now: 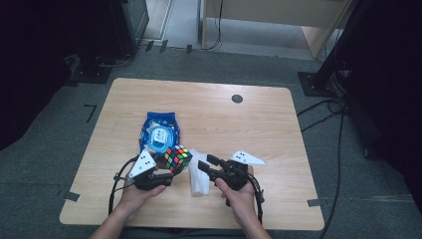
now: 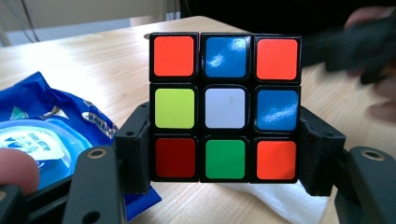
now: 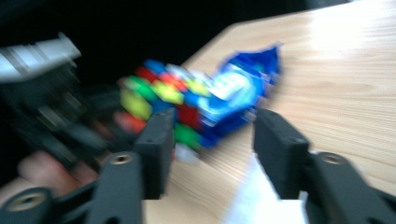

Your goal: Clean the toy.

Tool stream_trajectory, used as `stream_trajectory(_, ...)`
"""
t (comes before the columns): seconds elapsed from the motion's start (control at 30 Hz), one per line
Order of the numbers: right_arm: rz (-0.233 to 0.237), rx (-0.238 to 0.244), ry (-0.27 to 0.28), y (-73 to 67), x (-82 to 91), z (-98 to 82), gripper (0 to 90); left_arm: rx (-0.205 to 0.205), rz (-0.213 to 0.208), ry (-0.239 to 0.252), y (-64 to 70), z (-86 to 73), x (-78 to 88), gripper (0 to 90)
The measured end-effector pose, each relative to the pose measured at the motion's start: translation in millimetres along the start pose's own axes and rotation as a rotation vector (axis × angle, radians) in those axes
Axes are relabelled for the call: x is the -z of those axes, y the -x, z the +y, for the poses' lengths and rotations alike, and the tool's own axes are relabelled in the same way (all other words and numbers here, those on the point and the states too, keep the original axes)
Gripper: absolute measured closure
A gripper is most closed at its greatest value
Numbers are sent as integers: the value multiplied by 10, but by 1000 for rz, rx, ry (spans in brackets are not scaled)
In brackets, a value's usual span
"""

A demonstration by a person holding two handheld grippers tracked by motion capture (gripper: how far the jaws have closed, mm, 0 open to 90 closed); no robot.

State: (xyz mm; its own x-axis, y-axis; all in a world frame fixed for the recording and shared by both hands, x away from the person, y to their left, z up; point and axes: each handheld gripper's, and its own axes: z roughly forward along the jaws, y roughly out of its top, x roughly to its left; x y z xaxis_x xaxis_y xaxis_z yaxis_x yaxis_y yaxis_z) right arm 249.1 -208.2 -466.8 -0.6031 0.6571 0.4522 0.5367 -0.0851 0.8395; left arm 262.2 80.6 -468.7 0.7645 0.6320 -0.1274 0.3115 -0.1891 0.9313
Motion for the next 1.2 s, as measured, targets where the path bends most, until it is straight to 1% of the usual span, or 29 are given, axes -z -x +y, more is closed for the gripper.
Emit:
stream_trajectory(0.03, -16, 22, -29, 10, -39, -43, 579, 6, -8, 5, -2, 11, 7, 345)
stream_trajectory(0.07, -29, 55, -47, 2, -88, -89, 612, 6, -8, 5, -2, 11, 7, 344)
stream_trajectory(0.1, -48, 93, -58, -26, -135, -127, 629, 15, -19, 9, 4, 19, 8, 344)
stream_trajectory(0.13, -48, 93, -58, -26, -135, -127, 629, 16, -27, 10, 17, 26, 5, 344)
stream_trajectory(0.17, -49, 138, -54, -96, -224, -170, 670, 14, -46, 11, 57, 33, -6, 344)
stream_trajectory(0.2, -35, 148, -44, -131, -259, -177, 712, 10, -42, 17, 72, 34, -7, 344)
stream_trajectory(0.23, -63, 166, -42, -171, -279, -184, 738, 14, -47, 21, 70, 38, 0, 344)
stream_trajectory(0.27, -76, 172, -34, -194, -289, -188, 774, 21, -54, 26, 59, 43, 13, 344)
stream_trajectory(0.3, -57, 166, -27, -200, -295, -190, 802, 32, -61, 35, 50, 45, 23, 344)
stream_trajectory(0.33, -43, 157, -25, -210, -295, -192, 807, 32, -61, 35, 50, 45, 23, 344)
stream_trajectory(0.43, -33, 170, -23, -243, -295, -190, 823, 45, -70, 52, 39, 46, 48, 344)
stream_trajectory(0.47, -33, 170, -23, -243, -295, -190, 823, 45, -70, 52, 39, 46, 48, 344)
stream_trajectory(0.5, -20, 169, -34, -258, -299, -199, 826, 60, -76, 59, 35, 52, 51, 344)
stream_trajectory(0.6, -2, 188, -45, -308, -314, -222, 829, 64, -80, 66, 28, 58, 60, 343)
stream_trajectory(0.63, 0, 192, -44, -325, -317, -227, 830, 73, -88, 73, 21, 65, 68, 343)
stream_trajectory(0.67, 0, 192, -44, -325, -317, -227, 830, 73, -88, 73, 21, 65, 68, 343)
stream_trajectory(0.7, 1, 200, -42, -348, -317, -231, 830, 90, -97, 75, 12, 70, 69, 343)
stream_trajectory(0.73, 2, 205, -42, -357, -314, -232, 830, 95, -103, 78, 11, 71, 70, 343)
stream_trajectory(0.83, 3, 217, -43, -373, -308, -239, 830, 95, -100, 74, 16, 74, 69, 343)
stream_trajectory(0.9, 9, 228, -45, -381, -308, -247, 830, 112, -110, 72, 5, 79, 65, 343)
stream_trajectory(0.97, 13, 233, -45, -385, -310, -250, 830, 114, -106, 74, 4, 80, 65, 343)
stream_trajectory(1.0, 15, 249, -48, -401, -320, -258, 829, 114, -111, 70, -7, 84, 65, 344)
stream_trajectory(1.03, 22, 255, -50, -408, -324, -265, 823, 115, -110, 68, -13, 87, 70, 343)
stream_trajectory(1.07, 29, 262, -51, -413, -326, -271, 795, 115, -95, 68, -14, 89, 76, 343)
stream_trajectory(1.1, 35, 269, -50, -418, -329, -274, 745, 116, -81, 69, -19, 92, 79, 343)
stream_trajectory(1.13, 47, 275, -48, -420, -332, -272, 637, 119, -79, 64, -32, 94, 82, 343)
stream_trajectory(1.17, 48, 278, -56, -422, -338, -269, 582, 119, -79, 64, -32, 94, 82, 344)
stream_trajectory(1.2, 19, 299, -66, -426, -344, -274, 511, 134, -82, 65, -48, 95, 85, 343)
